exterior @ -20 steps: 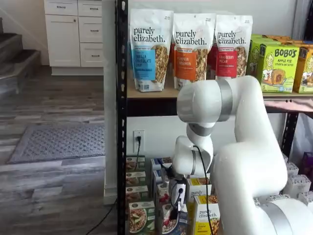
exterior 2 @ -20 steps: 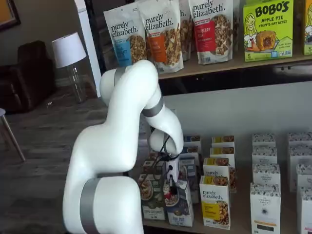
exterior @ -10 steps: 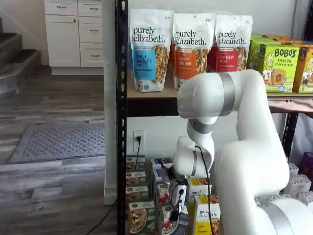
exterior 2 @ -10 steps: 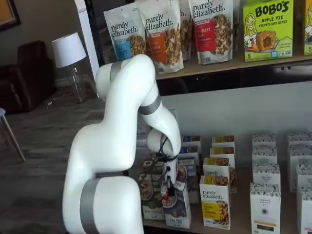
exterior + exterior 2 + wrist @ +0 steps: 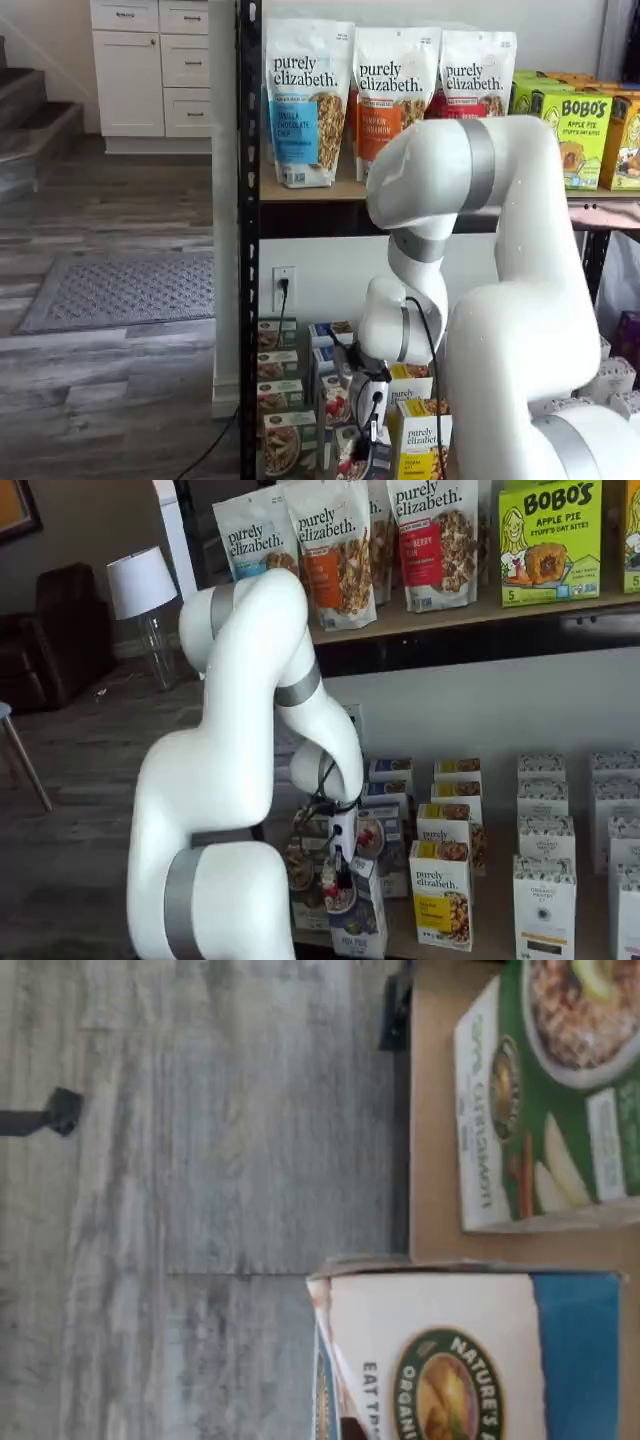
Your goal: Pick up the blue and white box that is on the bottom shelf, the second box from the left
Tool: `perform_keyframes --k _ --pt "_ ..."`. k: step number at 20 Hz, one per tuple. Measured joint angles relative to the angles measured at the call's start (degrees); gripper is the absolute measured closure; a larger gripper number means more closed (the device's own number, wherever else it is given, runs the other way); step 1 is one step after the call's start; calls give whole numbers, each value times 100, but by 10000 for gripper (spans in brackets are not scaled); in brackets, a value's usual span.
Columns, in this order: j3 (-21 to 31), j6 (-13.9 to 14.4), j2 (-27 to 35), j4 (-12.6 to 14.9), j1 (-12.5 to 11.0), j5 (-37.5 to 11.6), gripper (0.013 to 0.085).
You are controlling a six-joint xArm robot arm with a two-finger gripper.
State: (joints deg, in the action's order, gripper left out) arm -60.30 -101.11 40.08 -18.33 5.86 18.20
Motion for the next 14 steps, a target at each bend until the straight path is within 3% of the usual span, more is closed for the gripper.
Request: perform_keyframes --k 12,14 --pt "1384 62 -1268 -74 144 -34 570" --pt "1593 186 -1557 21 167 52 570"
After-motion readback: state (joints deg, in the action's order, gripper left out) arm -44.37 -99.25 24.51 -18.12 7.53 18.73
